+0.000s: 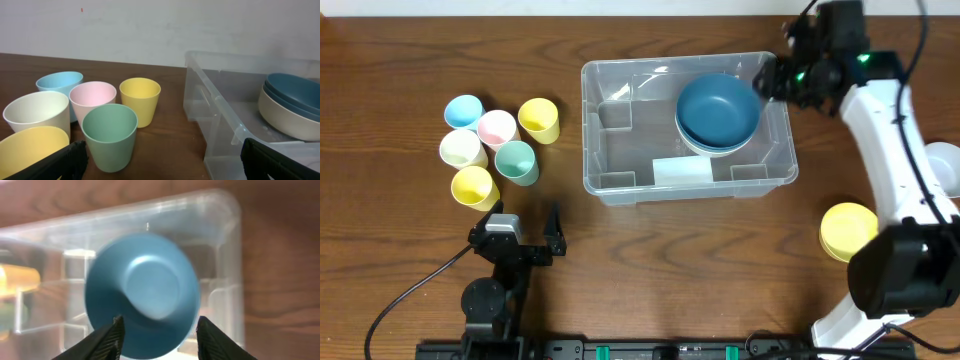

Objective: Pack container
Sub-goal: 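Release the bowl and move the right gripper to the white bowl at right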

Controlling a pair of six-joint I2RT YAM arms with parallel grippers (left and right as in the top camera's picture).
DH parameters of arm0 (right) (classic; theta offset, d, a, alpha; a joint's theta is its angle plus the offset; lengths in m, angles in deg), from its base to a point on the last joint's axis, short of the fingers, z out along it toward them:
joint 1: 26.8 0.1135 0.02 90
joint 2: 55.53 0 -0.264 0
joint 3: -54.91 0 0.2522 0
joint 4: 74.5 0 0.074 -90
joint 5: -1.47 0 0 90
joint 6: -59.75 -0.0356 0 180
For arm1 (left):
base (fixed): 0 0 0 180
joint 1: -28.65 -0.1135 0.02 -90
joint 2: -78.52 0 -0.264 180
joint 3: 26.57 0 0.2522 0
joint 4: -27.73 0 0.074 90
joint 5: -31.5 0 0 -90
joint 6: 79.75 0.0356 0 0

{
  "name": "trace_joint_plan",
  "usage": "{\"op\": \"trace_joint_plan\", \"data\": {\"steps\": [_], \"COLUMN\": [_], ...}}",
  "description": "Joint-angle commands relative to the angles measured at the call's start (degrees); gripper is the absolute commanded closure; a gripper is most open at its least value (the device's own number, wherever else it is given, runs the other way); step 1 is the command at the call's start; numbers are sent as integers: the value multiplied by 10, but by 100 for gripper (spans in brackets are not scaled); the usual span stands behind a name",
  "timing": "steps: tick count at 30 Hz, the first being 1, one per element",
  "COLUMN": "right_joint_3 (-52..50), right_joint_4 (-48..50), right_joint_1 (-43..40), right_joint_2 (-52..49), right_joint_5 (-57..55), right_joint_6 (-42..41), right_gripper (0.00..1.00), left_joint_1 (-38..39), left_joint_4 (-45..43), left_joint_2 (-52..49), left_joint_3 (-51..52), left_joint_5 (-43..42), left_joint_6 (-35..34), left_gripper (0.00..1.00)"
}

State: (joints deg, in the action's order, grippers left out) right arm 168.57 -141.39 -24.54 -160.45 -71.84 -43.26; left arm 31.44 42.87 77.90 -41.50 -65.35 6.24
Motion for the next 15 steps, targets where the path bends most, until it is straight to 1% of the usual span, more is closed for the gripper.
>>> {"op": "trace_joint_plan", "data": {"steps": [1,5,9,15], "right_joint_3": [60,81,76,69], "right_joint_4": [-36,-84,-128,-176], "right_joint_1": [-43,-117,-219,-355], "right_joint_2": [21,21,21,21], "right_joint_5": [-31,-49,-49,-49], "right_joint_6": [-4,-34,-87,-127], "right_gripper": [44,36,31,27], "left_joint_1": [1,1,1,1], "left_joint_4": [21,21,20,21], "left_joint_2": [3,3,3,3], "left_joint_3": [9,9,9,9], "left_joint_5": [-4,-4,-4,-4], "left_joint_6": [10,10,10,10], "left_gripper": [2,2,2,2]}}
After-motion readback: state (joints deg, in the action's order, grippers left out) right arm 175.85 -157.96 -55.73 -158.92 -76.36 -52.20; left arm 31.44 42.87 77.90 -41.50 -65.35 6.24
